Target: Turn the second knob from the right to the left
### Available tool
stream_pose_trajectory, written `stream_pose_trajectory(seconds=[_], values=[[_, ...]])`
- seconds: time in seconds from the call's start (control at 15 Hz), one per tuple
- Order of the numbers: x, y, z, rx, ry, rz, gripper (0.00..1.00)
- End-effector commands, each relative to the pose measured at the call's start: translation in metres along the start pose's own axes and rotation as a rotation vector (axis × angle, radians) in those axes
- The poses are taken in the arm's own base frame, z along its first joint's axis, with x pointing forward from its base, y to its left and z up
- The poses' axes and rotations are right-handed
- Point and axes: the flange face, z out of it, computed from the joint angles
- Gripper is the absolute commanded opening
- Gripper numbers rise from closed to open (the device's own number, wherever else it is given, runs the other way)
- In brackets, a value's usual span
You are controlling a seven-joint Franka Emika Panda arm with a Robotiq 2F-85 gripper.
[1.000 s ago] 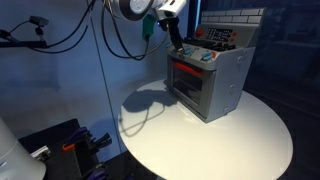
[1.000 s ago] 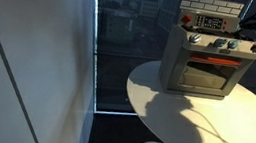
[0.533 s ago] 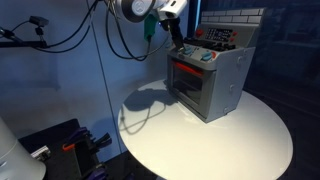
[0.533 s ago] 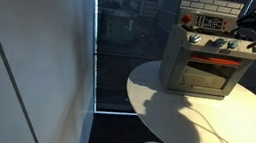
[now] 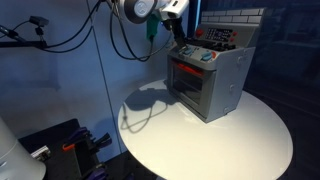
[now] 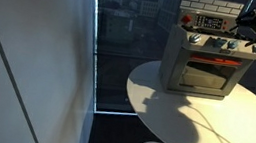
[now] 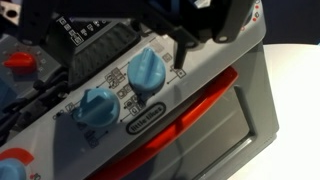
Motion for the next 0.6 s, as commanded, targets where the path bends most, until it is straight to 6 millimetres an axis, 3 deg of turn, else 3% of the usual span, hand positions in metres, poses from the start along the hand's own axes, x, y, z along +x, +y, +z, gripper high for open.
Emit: stream_pose_trajectory(seconds=[0.0,0.4,0.53], values=[[0.0087,-0.0072,0.0034,0.019,0.013,0.03,1.0],[0.0107,-0.0095,0.0061,0.018,0.009,0.032,0.98],[0.0113,-0.0102,0.0066,0.019,0.011,0.03,0.92]])
